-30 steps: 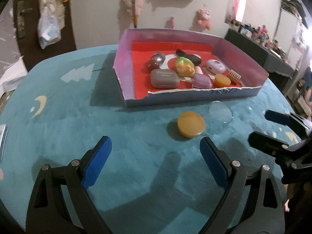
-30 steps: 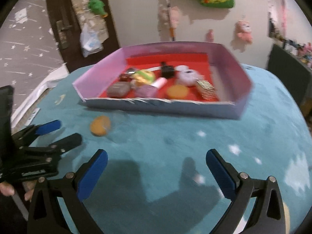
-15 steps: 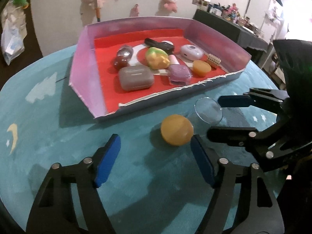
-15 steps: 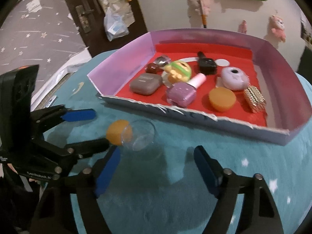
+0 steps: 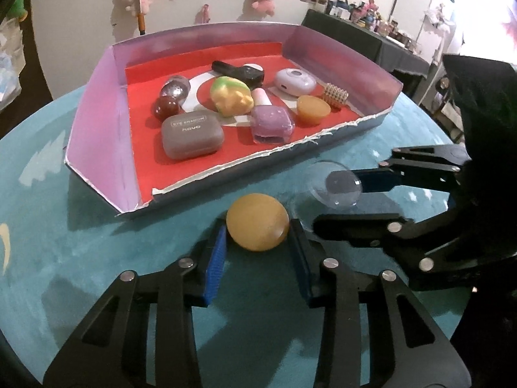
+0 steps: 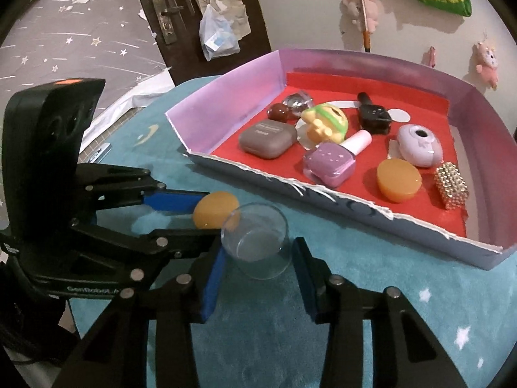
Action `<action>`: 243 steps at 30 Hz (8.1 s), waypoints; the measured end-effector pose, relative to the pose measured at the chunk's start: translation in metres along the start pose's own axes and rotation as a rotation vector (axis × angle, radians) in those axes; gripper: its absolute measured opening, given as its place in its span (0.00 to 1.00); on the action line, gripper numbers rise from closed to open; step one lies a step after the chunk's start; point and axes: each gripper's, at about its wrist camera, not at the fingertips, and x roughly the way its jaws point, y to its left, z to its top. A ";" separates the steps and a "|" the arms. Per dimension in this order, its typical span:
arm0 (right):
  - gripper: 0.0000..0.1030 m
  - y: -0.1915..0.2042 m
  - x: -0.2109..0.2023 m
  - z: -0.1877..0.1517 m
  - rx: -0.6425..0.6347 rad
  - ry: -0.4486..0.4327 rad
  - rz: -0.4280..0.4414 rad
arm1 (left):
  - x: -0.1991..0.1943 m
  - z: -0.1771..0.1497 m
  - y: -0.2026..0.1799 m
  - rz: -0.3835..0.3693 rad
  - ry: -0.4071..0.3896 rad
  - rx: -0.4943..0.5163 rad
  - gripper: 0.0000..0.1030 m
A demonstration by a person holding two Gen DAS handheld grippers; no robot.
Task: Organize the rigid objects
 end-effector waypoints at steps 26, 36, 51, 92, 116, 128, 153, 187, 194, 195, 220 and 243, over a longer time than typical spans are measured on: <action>0.43 -0.021 -0.089 -0.032 0.106 -0.149 -0.117 | -0.046 0.015 -0.041 -0.012 -0.141 -0.032 0.34; 0.43 -0.076 -0.075 0.078 0.142 -0.139 -0.201 | -0.004 0.120 0.004 0.059 -0.053 -0.050 0.34; 0.30 -0.142 0.034 0.154 0.169 0.119 -0.316 | 0.074 0.166 0.043 0.069 0.102 -0.097 0.34; 0.40 -0.144 0.054 0.176 0.162 0.140 -0.272 | 0.099 0.176 0.050 0.042 0.162 -0.119 0.35; 0.50 -0.154 0.043 0.170 0.199 0.149 -0.262 | 0.098 0.179 0.053 0.052 0.154 -0.161 0.59; 0.61 -0.136 0.020 0.172 0.197 0.090 -0.272 | 0.066 0.171 0.047 0.034 0.106 -0.194 0.60; 1.00 -0.059 -0.091 0.088 0.152 -0.236 -0.415 | -0.042 0.090 -0.008 0.261 -0.277 -0.183 0.84; 1.00 -0.083 -0.029 0.048 0.145 -0.331 -0.538 | 0.020 0.075 0.003 0.379 -0.342 -0.215 0.88; 1.00 -0.082 -0.028 0.049 0.143 -0.326 -0.549 | 0.021 0.077 0.003 0.382 -0.339 -0.215 0.88; 1.00 -0.083 -0.028 0.049 0.144 -0.326 -0.549 | 0.021 0.077 0.003 0.383 -0.339 -0.214 0.88; 1.00 -0.082 -0.026 0.050 0.142 -0.322 -0.558 | 0.023 0.078 0.003 0.387 -0.337 -0.208 0.88; 1.00 -0.082 -0.026 0.051 0.142 -0.321 -0.559 | 0.022 0.078 0.003 0.387 -0.336 -0.207 0.88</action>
